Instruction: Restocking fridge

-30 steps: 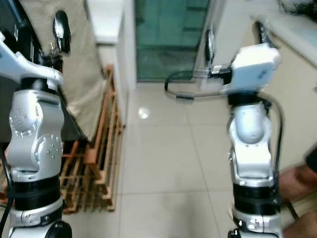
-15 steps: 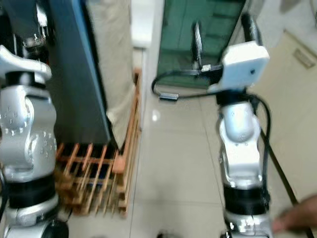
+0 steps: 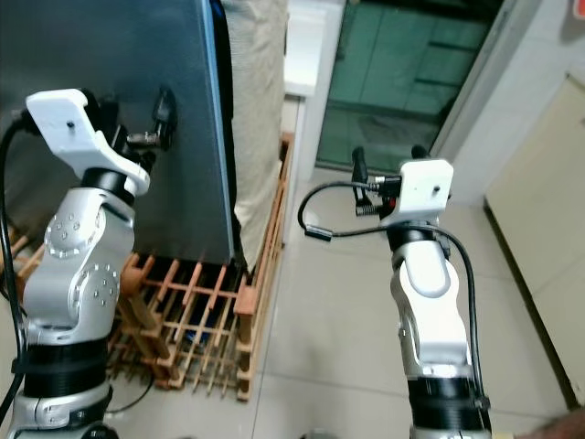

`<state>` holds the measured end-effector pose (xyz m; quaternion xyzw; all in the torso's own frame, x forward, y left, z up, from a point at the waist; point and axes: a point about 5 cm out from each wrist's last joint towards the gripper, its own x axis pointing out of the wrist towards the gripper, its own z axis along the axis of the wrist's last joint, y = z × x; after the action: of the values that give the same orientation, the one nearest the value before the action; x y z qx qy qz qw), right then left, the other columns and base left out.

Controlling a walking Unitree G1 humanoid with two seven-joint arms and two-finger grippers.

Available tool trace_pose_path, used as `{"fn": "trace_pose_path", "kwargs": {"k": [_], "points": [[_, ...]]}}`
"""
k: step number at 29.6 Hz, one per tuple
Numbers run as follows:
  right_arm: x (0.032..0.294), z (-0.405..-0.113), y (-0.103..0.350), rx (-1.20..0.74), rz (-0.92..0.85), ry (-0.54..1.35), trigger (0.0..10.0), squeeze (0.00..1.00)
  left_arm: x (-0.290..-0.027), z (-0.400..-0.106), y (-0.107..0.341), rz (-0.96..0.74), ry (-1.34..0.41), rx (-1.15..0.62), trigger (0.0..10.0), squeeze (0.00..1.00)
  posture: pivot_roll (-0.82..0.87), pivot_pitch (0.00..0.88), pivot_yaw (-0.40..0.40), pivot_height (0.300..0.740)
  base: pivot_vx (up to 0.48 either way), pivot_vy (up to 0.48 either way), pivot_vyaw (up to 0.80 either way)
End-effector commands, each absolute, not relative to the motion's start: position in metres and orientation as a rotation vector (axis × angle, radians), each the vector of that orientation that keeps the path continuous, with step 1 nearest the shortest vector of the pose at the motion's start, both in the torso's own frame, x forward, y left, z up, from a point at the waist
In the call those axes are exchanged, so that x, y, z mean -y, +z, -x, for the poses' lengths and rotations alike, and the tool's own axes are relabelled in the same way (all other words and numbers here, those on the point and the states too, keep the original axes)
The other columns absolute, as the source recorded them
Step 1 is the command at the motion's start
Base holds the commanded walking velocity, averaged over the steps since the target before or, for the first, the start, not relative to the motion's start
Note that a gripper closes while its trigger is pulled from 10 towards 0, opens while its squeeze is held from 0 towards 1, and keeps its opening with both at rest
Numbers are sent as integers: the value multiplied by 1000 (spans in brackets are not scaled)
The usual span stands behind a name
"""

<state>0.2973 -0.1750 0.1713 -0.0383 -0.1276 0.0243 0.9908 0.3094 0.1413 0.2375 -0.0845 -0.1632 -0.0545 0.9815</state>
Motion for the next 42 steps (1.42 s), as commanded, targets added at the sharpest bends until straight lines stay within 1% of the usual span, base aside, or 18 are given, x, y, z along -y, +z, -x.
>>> {"fn": "trace_pose_path", "kwargs": {"k": [1,4,8,10,12,15,17,21,24,28,30,34,36,37,38,40,42], "points": [[177,-297,171,252,77,44,10000,0,-133,-311,219,160,-149,224,10000,0,-103,0,-22,740,0,0,0],[178,-292,157,206,75,40,10000,0,-132,-293,215,121,-241,222,10000,0,-92,0,-22,740,0,0,0],[178,-291,152,193,78,45,10000,0,-131,-286,210,103,-304,203,10000,0,-79,0,-25,740,0,0,0],[177,-291,152,201,80,50,10000,0,-135,-277,208,29,-395,228,10000,0,-69,0,-25,740,0,0,0],[178,-292,154,213,80,47,10000,0,-140,-271,209,49,-454,244,10000,0,-60,0,-25,740,0,0,0],[178,-294,157,233,71,41,10000,0,-141,-263,212,89,-535,260,10000,0,-58,0,-25,740,0,0,0],[178,-294,158,241,75,41,10000,0,-134,-257,214,111,-627,250,10000,0,-59,0,-27,740,0,0,0],[180,-294,157,240,84,41,10000,0,-128,-254,214,106,-683,234,10000,0,-64,0,-29,740,0,0,0],[183,-295,156,241,92,24,10000,0,-123,-263,207,68,-593,224,10000,0,-72,0,-29,740,0,0,0],[184,-299,162,262,86,9,10000,0,-121,-269,203,78,-538,231,10000,0,-84,0,-24,740,0,0,0],[184,-299,162,264,86,8,10000,0,-126,-270,200,87,-508,214,10000,0,-84,0,-24,740,0,0,0],[185,-300,160,260,91,11,10000,0,-137,-272,203,105,-432,249,10000,0,-77,0,-31,740,0,0,0],[184,-302,159,256,94,19,10000,0,-148,-277,207,162,-348,279,10000,0,-76,0,-34,740,0,0,0],[184,-302,159,256,94,19,10000,0,-148,-277,207,162,-348,279,10000,0,-76,0,-34,740,0,0,0],[183,-303,160,257,95,22,10000,0,-156,-278,210,178,-287,314,10000,0,-76,0,-34,740,0,0,0],[183,-303,160,258,95,23,10000,0,-158,-278,211,181,-275,325,10000,0,-76,0,-34,740,0,0,0],[183,-305,160,258,96,27,10000,0,-161,-278,210,192,-253,339,10000,0,-76,0,-38,740,0,-480,0]]}}
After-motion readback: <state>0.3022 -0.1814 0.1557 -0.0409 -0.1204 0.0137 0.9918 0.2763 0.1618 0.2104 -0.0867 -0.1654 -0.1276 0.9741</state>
